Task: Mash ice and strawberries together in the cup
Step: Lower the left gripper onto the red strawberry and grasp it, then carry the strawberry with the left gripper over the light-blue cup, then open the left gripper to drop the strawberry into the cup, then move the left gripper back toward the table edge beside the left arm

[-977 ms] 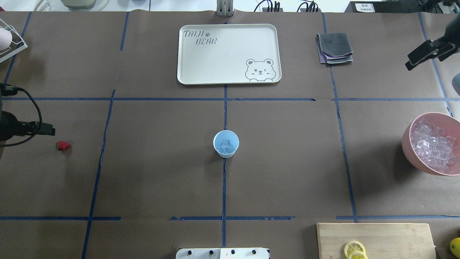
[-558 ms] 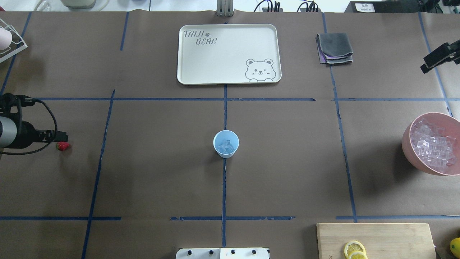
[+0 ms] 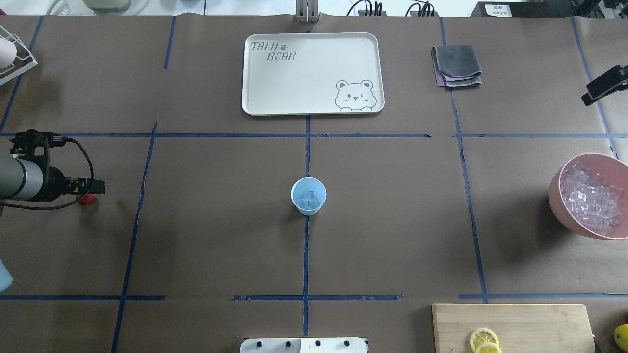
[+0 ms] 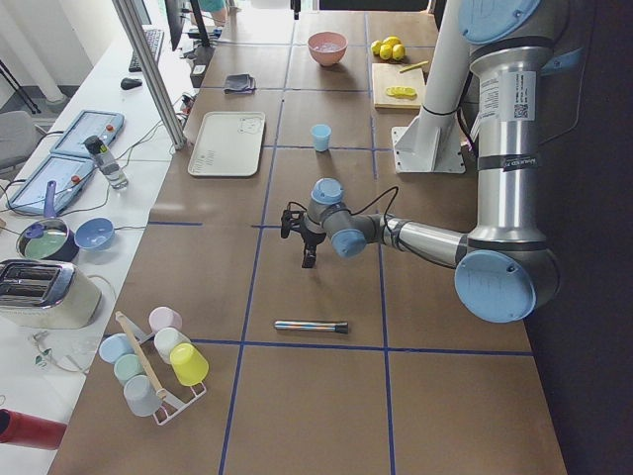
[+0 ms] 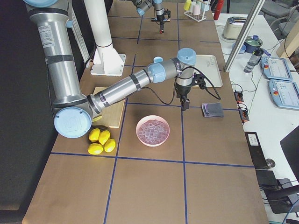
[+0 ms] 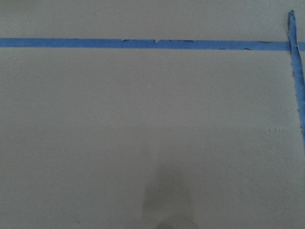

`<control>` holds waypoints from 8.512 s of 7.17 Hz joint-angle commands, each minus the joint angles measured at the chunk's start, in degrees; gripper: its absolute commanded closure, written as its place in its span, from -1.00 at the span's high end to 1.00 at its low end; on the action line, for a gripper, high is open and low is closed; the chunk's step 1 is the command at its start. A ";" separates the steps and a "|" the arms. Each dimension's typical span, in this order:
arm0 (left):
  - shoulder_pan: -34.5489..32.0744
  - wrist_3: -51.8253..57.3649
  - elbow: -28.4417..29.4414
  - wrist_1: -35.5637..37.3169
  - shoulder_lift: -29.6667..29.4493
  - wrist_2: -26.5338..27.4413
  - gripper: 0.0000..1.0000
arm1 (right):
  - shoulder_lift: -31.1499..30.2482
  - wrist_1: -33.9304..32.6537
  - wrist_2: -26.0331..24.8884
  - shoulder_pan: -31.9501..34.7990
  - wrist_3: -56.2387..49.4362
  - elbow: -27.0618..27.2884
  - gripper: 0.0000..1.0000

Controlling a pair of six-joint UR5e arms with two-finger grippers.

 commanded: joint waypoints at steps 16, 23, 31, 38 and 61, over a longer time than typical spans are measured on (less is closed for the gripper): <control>-0.96 -4.32 -7.94 1.91 1.88 -8.62 -1.00 | -1.16 0.20 2.40 0.96 0.08 -0.55 0.98; 5.89 -26.63 -6.91 31.89 -36.42 -8.72 -1.00 | -15.56 14.64 7.94 13.96 -10.74 -8.18 0.98; 13.27 -33.60 7.95 18.10 -46.73 -3.73 -1.00 | -18.65 21.47 8.21 15.47 -10.38 -11.55 0.98; 13.81 -33.68 7.70 18.35 -46.12 -3.71 -0.65 | -18.65 21.38 8.29 15.39 -10.29 -11.28 0.98; -31.89 48.06 5.13 42.45 -9.03 -26.12 1.00 | -13.29 11.63 9.09 17.50 -10.03 -11.55 0.99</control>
